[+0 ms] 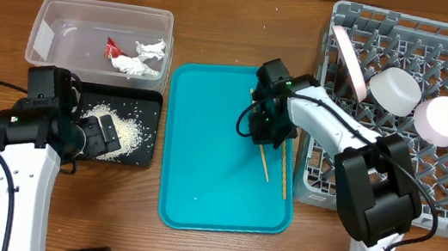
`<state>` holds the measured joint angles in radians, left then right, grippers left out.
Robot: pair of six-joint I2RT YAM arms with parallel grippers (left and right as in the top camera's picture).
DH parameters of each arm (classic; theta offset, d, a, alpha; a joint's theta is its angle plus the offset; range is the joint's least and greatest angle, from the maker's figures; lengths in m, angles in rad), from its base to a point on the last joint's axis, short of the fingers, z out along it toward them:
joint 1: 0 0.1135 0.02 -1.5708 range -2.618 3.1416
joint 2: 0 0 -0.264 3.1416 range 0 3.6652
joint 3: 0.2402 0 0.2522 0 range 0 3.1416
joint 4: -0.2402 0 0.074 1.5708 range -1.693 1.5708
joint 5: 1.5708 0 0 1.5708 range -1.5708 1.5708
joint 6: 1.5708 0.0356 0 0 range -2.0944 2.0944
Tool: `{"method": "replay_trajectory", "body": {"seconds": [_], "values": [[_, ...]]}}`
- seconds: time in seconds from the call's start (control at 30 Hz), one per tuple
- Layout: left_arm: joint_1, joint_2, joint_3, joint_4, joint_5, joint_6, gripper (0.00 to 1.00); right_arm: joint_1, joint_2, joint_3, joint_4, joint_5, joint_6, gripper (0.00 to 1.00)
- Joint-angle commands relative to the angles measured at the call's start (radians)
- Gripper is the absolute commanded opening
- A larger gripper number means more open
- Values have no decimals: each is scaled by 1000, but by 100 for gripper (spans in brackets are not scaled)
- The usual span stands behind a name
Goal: Sort waste into correct bins and load items into the dishwasher
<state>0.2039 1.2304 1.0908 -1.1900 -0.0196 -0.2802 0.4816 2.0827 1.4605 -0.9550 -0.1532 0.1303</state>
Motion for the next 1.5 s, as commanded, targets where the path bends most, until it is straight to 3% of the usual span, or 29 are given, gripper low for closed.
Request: {"method": "replay_trajectory", "body": {"seconds": [0.0, 0.17, 0.53, 0.87, 1.3, 1.4, 1.47], "values": [[5, 0, 6, -2, -3, 11, 100, 15, 8, -2, -15, -9, 28, 4], [5, 0, 6, -2, -3, 11, 100, 6, -38, 27, -76, -6, 84, 4], [5, 0, 6, -2, -3, 11, 100, -105, -373, 85, -237, 64, 25, 4], [5, 0, 6, -2, -3, 11, 100, -293, -372, 84, -290, 65, -2, 4], [5, 0, 6, -3, -3, 11, 100, -308, -371, 22, -264, 111, -34, 4], [5, 0, 6, -2, -3, 11, 100, -308, -371, 22, -254, 111, -34, 22], [5, 0, 6, -3, -3, 11, 100, -308, -371, 22, -254, 111, -34, 26]]}}
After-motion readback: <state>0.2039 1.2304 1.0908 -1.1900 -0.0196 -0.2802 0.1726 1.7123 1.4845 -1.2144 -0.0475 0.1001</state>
